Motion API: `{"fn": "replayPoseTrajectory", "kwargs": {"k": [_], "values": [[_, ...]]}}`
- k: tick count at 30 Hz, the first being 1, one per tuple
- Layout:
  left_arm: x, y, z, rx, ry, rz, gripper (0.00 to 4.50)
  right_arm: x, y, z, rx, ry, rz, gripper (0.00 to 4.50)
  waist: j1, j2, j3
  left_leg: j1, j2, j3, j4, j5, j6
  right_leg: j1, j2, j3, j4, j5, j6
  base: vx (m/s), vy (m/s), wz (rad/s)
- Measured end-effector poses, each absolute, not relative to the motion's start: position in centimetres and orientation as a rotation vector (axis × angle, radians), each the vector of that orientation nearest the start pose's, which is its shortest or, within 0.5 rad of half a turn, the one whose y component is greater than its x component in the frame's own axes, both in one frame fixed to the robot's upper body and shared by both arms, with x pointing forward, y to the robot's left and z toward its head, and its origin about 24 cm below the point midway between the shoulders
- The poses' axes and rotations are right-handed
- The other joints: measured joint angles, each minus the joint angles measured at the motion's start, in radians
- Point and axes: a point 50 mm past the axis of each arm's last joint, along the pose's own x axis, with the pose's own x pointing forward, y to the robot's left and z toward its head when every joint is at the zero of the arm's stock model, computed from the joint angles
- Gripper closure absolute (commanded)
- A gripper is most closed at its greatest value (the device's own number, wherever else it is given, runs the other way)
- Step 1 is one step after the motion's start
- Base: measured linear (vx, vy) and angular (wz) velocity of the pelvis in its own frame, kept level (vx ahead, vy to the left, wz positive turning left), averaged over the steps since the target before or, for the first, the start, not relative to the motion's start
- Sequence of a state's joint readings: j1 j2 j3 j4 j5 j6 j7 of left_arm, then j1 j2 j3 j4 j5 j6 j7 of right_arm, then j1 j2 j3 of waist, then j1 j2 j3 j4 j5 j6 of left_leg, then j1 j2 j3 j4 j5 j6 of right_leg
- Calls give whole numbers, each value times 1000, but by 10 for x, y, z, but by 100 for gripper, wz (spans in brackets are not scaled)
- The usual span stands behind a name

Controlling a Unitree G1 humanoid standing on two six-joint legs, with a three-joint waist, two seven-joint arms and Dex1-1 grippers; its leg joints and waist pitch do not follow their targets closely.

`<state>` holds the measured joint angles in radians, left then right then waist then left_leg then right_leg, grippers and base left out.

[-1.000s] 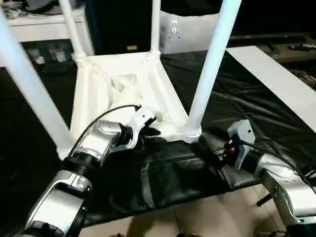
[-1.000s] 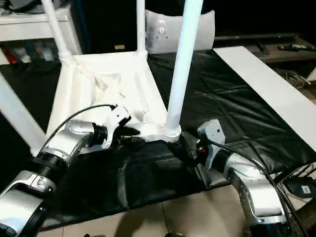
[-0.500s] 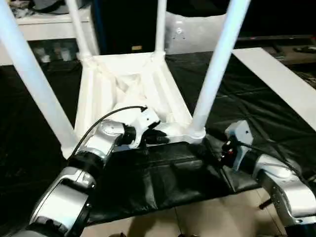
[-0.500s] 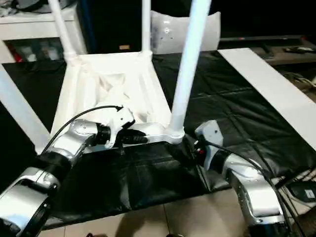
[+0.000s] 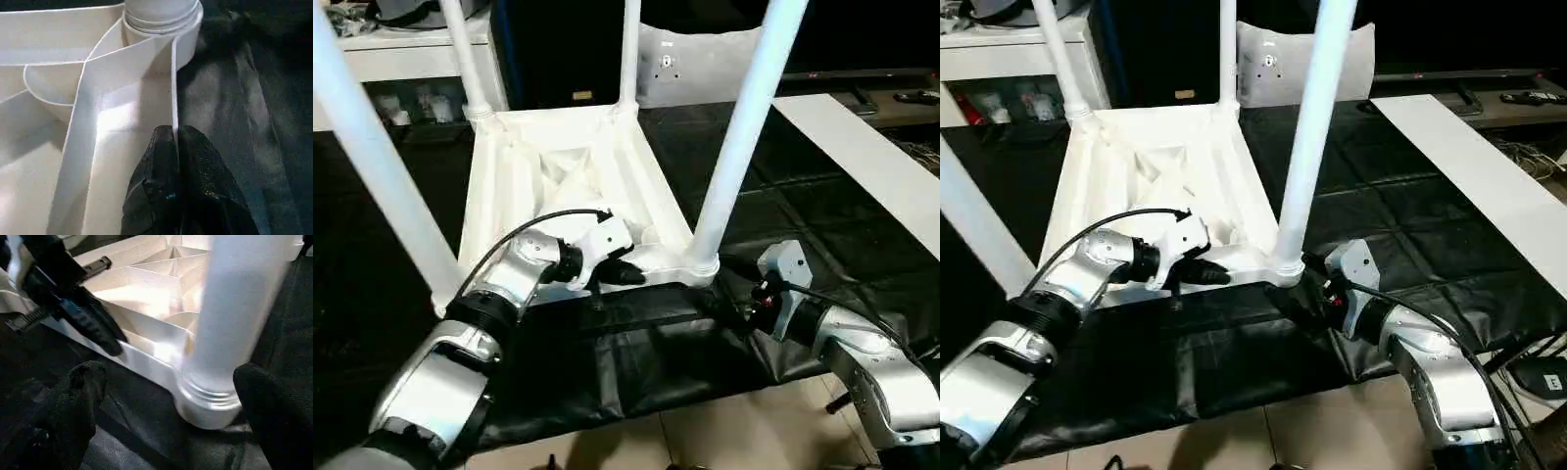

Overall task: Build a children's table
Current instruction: Rotate leg to tighten

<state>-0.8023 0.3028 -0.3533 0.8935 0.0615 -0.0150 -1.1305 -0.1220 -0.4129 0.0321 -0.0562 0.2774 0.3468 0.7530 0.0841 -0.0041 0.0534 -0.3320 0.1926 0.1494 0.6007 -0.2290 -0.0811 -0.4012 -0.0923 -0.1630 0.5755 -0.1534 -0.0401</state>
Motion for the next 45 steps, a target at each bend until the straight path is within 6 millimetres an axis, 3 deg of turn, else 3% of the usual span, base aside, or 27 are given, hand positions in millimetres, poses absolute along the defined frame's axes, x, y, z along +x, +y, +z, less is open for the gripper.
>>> {"fn": "replayPoseTrajectory", "kwargs": {"k": [6,11,12,18,23,25,33,45], "values": [[340,132,64,521,480,-1364,448,261,-174,69,-75,223,834,0,4,-1,0,0,0,2,0,0,0,0,0,3,1,0,0,0,0,0],[339,132,62,467,464,-1355,448,257,-169,67,-65,241,887,0,5,-1,0,0,-1,3,1,0,0,-1,0,4,1,0,0,0,0,0],[338,131,61,451,464,-1353,406,257,-168,66,-66,245,892,0,5,-1,0,0,-1,3,1,0,0,-1,0,4,1,0,0,0,0,0],[337,129,59,411,475,-1361,354,256,-168,66,-73,252,901,0,9,-1,0,0,-1,3,1,0,0,-1,0,4,1,0,0,0,0,0],[336,126,55,425,473,-1368,354,254,-169,64,-72,259,903,0,8,-1,0,0,-1,3,1,0,0,-1,0,4,1,0,0,0,0,0],[336,127,56,422,477,-1365,388,254,-169,64,-72,260,903,0,7,-1,0,0,-1,3,1,0,0,-1,0,5,1,0,0,0,0,0],[336,129,56,417,475,-1365,443,253,-167,63,-73,262,917,0,6,-1,0,0,-1,3,0,0,0,-1,0,5,1,-1,1,0,0,0],[328,135,55,473,422,-1415,443,256,-171,60,-82,272,926,0,5,-1,0,0,-1,4,0,0,0,-1,0,5,1,-1,1,0,0,0]]}}
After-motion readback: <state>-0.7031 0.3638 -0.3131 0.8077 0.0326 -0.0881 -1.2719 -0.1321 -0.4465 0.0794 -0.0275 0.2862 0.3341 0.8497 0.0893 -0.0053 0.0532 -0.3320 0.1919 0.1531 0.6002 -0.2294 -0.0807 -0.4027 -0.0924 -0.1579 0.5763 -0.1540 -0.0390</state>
